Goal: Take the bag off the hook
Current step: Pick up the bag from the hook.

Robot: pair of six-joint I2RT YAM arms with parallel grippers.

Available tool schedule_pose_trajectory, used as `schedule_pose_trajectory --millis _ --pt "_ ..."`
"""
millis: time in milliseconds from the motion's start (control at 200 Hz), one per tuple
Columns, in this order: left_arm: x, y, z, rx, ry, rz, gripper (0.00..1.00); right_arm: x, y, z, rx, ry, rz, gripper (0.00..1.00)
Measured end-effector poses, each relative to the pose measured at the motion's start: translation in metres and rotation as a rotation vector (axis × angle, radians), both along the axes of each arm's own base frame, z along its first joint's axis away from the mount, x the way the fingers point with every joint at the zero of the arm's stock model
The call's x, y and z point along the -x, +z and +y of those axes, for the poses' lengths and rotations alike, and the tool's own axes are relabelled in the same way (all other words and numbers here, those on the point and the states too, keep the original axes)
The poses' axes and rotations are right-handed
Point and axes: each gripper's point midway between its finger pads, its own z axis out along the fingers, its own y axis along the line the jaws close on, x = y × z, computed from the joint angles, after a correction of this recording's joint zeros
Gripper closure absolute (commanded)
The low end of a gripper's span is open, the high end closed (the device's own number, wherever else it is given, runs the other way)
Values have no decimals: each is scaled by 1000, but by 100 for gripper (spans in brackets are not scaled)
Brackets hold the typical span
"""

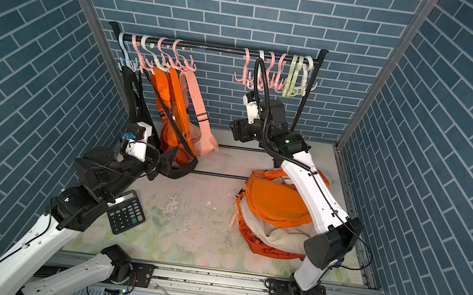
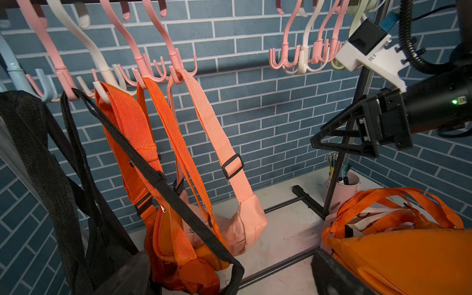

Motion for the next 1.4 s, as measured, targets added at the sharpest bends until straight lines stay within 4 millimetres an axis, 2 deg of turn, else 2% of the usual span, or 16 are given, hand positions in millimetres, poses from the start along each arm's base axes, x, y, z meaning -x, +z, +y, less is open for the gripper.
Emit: schedule_pose_trajectory --millis 225,530,1000,1245,1400 --pt "7 -27 4 0 2 46 1 -11 10 31 -33 85 -8 27" --pt "6 -46 4 -11 3 78 1 -26 15 73 -104 222 -7 28" --pt "6 -50 3 -3 0 88 1 -50 7 107 -202 275 -9 49" --pt "6 -51 3 -3 0 88 1 -53 -7 128 -238 317 17 53" --pt "7 -51 2 -2 -7 89 1 -49 -6 136 -259 333 23 56"
